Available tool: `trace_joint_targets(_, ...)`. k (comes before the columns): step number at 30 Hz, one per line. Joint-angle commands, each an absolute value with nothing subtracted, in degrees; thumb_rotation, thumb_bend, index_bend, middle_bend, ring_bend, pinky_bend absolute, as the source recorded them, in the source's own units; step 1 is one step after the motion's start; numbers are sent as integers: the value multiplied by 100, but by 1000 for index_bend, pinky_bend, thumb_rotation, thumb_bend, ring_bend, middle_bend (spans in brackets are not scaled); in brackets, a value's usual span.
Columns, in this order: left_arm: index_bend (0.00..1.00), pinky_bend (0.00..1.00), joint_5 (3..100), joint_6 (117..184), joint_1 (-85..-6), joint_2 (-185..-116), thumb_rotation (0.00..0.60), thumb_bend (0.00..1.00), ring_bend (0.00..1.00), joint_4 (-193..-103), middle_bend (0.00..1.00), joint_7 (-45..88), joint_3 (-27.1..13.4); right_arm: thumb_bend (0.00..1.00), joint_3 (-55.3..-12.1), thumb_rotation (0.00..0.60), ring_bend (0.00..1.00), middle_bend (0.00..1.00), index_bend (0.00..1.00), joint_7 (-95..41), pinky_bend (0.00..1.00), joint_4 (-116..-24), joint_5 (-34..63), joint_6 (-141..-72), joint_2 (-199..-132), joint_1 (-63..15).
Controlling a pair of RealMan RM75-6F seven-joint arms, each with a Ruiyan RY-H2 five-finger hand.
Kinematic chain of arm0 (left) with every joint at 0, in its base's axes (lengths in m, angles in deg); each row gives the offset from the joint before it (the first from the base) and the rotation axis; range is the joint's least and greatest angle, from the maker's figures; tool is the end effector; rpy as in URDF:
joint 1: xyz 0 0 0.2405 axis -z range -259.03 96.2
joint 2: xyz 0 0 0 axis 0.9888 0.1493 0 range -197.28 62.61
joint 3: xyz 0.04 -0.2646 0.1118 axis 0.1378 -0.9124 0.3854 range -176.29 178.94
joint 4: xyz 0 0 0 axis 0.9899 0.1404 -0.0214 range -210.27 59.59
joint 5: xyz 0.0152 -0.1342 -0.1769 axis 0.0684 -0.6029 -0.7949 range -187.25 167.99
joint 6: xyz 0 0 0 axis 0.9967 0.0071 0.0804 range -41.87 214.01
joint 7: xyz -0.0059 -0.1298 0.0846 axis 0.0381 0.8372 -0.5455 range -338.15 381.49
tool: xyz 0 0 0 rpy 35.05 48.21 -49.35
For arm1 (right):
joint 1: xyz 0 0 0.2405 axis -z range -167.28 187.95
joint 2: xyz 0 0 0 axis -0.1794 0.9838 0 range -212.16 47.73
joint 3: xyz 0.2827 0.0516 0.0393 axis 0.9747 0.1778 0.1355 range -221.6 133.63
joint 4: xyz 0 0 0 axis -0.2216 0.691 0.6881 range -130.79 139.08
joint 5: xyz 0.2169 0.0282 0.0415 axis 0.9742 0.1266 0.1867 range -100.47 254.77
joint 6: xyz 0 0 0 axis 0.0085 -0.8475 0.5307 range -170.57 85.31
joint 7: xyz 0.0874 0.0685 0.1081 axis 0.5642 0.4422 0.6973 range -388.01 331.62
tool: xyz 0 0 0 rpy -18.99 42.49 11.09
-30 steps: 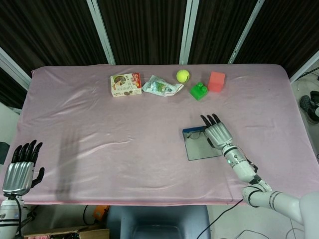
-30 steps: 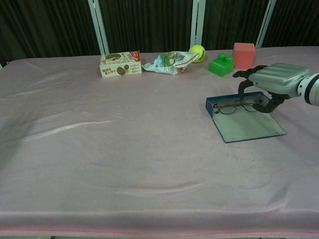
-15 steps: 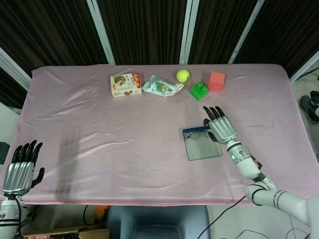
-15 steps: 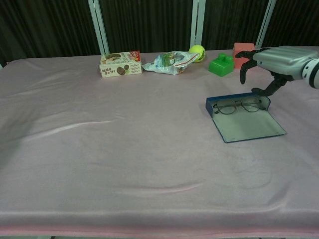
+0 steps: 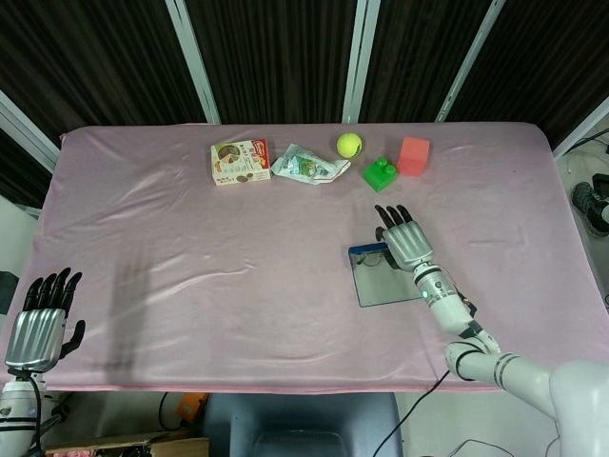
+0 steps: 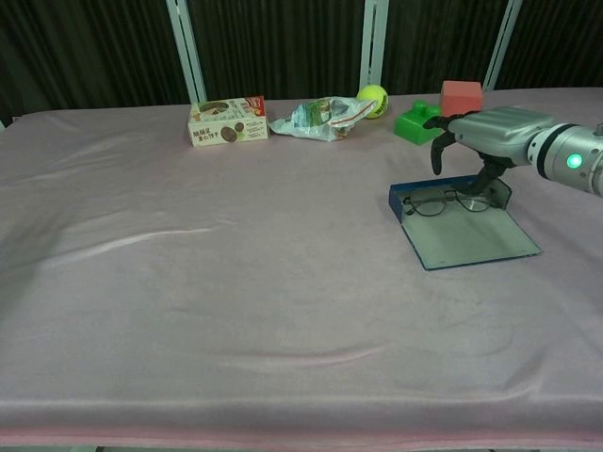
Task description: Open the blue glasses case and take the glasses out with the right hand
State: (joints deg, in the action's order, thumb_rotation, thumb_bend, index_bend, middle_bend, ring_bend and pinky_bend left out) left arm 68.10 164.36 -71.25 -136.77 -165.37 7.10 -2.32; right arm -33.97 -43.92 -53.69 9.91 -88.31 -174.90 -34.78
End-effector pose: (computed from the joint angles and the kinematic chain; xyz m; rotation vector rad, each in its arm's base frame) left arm -0.3523 0.2300 0.1251 -1.4507 -0.8402 -0.6937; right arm -0.2434 -0.4504 -0.0184 1.8387 -0.7496 0.6510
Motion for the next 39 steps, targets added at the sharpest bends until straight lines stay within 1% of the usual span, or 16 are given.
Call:
trace_joint_targets(1,0,54,6806,16440,-7125,-13681,600,413,0,-16538,0,703,-234,533,-3369,600,27,69,535,-4444,0,-5324,1073,-8741,-17505,-3517)
trace_joint_targets(15,0,54,6801,16438,-7125,-13670,600,413,0,-16532,0,728,-232,532,-3305,600,29,76,567,-4565,0,-5053,1287,-8598,-17727,-3619)
trace_joint_targets(22,0,54,6799,16439,-7126,-13663,600,413,0,-16533,0,744,-234,532,-3292,600,30,81,598,-4627,0,-5057,1325,-8604,-17741,-3639)
trace_joint_targets(32,0,54,6796,16440,-7129,-13658,600,413,0,-16534,0,745,-231,533,-3295,600,30,82,612,-4696,0,-5066,1397,-8584,-17739,-3633)
trace_joint_targets(39,0,54,6803,16447,-7132,-13658,600,413,0,-16528,0,754,-229,533,-3277,600,46,102,684,-4636,0,-5046,1365,-8642,-17777,-3641)
